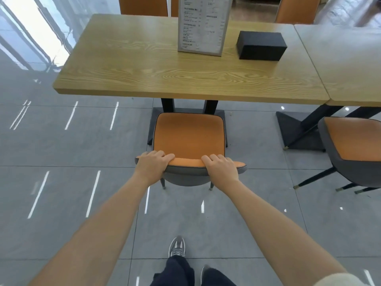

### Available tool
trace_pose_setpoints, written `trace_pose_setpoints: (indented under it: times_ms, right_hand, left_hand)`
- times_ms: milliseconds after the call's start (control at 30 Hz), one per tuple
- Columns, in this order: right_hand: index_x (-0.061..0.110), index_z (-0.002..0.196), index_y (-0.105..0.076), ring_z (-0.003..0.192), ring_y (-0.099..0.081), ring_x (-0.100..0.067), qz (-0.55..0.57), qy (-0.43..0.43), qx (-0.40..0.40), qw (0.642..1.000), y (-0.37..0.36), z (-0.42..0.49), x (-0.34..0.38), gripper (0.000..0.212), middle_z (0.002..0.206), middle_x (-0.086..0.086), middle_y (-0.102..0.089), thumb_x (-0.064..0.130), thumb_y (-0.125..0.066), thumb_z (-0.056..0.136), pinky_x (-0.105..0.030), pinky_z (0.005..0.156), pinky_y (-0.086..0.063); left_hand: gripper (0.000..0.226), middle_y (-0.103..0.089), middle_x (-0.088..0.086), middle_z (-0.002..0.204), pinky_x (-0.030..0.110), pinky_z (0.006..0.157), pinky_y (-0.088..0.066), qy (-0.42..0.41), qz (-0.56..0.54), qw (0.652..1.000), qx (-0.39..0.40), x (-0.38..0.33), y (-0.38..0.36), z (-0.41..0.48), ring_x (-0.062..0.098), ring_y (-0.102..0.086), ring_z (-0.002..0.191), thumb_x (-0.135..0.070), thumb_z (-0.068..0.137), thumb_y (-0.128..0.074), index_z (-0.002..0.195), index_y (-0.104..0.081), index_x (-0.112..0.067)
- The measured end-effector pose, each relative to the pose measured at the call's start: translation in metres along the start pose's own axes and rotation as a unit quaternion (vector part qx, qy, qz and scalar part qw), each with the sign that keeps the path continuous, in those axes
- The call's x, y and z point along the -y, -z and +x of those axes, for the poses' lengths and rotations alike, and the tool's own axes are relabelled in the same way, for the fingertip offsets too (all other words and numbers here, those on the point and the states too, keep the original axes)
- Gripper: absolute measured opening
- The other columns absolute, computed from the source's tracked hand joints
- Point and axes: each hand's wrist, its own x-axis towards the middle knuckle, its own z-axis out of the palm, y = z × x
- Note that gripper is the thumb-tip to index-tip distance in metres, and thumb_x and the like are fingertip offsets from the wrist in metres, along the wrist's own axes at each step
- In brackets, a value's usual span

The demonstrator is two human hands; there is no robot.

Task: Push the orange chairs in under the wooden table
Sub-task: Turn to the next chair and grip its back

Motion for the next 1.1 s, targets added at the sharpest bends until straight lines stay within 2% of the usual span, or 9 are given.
trace_pose_setpoints:
  times_ms: [233,367,433,533,667,733,867,1100]
  right_hand:
    - [0.014,0.108,-0.048,0.094,-0.054,-0.03,-0.017,-0.031,0.011,0.999,0.003,-0.001,0.004,0.029,0.102,-0.008,-0.06,0.0,-0.05,0.082,-0.036,0.077,-0.04]
    - [0.014,0.113,-0.045,0.103,-0.051,-0.03,-0.021,-0.063,0.038,0.997,0.007,-0.004,0.01,0.036,0.109,-0.008,-0.058,0.0,-0.051,0.081,-0.037,0.087,-0.038]
    - [0.013,0.118,-0.042,0.111,-0.046,-0.031,-0.009,-0.096,0.059,0.994,0.01,-0.007,0.015,0.039,0.116,-0.01,-0.055,0.005,-0.053,0.081,-0.039,0.094,-0.036]
    - [0.01,0.128,-0.035,0.127,-0.034,-0.032,0.025,-0.12,0.069,0.99,0.01,-0.013,0.03,0.048,0.131,-0.013,-0.045,0.012,-0.053,0.084,-0.045,0.109,-0.025]
    - [0.012,0.139,-0.023,0.139,-0.019,-0.033,0.055,-0.082,0.046,0.994,0.008,-0.019,0.057,0.056,0.147,-0.014,-0.029,0.024,-0.048,0.09,-0.049,0.114,-0.015]
    - [0.014,0.145,-0.01,0.144,-0.007,-0.032,0.063,-0.06,0.053,0.995,0.008,-0.018,0.074,0.064,0.156,-0.014,-0.012,0.037,-0.042,0.094,-0.049,0.116,-0.007]
    - [0.016,0.145,0.016,0.144,0.014,-0.031,0.039,-0.005,0.061,0.997,0.017,-0.006,0.111,0.075,0.156,-0.012,0.016,0.052,-0.027,0.096,-0.05,0.115,0.004]
    - [0.014,0.143,0.02,0.142,0.02,-0.028,0.037,0.077,0.049,0.995,0.036,0.053,0.211,0.073,0.154,-0.012,0.023,0.047,-0.025,0.097,-0.047,0.115,0.008]
  left_hand:
    - [0.037,-0.061,0.007,0.114,0.038,0.09,-0.044,-0.023,-0.003,1.0,-0.001,-0.001,0.001,-0.002,0.027,-0.057,0.103,-0.01,0.09,-0.045,0.124,-0.047,-0.022]
    - [0.039,-0.058,0.007,0.121,0.04,0.098,-0.039,-0.004,-0.011,1.0,-0.012,-0.004,0.003,-0.008,0.027,-0.048,0.117,-0.017,0.088,-0.053,0.126,-0.046,-0.019]
    - [0.049,-0.049,0.009,0.135,0.041,0.106,-0.031,0.007,-0.018,1.0,-0.008,-0.007,0.002,-0.014,0.027,-0.038,0.129,-0.031,0.088,-0.055,0.132,-0.039,-0.018]
    - [0.058,-0.022,0.01,0.154,0.045,0.114,-0.017,0.027,-0.041,0.999,-0.008,-0.012,0.001,-0.032,0.027,-0.018,0.142,-0.042,0.094,-0.043,0.143,-0.022,-0.019]
    - [0.06,-0.002,0.006,0.159,0.046,0.117,-0.006,0.079,-0.046,0.996,0.003,-0.019,0.002,-0.063,0.024,-0.001,0.146,-0.043,0.098,-0.027,0.148,-0.004,-0.019]
    - [0.061,0.004,0.006,0.159,0.047,0.118,-0.002,0.105,-0.027,0.994,0.007,-0.016,0.006,-0.077,0.023,0.004,0.146,-0.045,0.098,-0.022,0.147,0.003,-0.018]
    - [0.063,0.011,0.007,0.158,0.046,0.118,0.001,0.151,-0.015,0.988,-0.017,0.014,0.015,-0.107,0.022,0.009,0.146,-0.045,0.098,-0.017,0.146,0.01,-0.014]
    - [0.064,0.011,0.005,0.158,0.044,0.118,0.003,0.213,-0.027,0.975,-0.057,0.131,0.014,-0.142,0.021,0.008,0.146,-0.046,0.098,-0.019,0.146,0.011,-0.018]
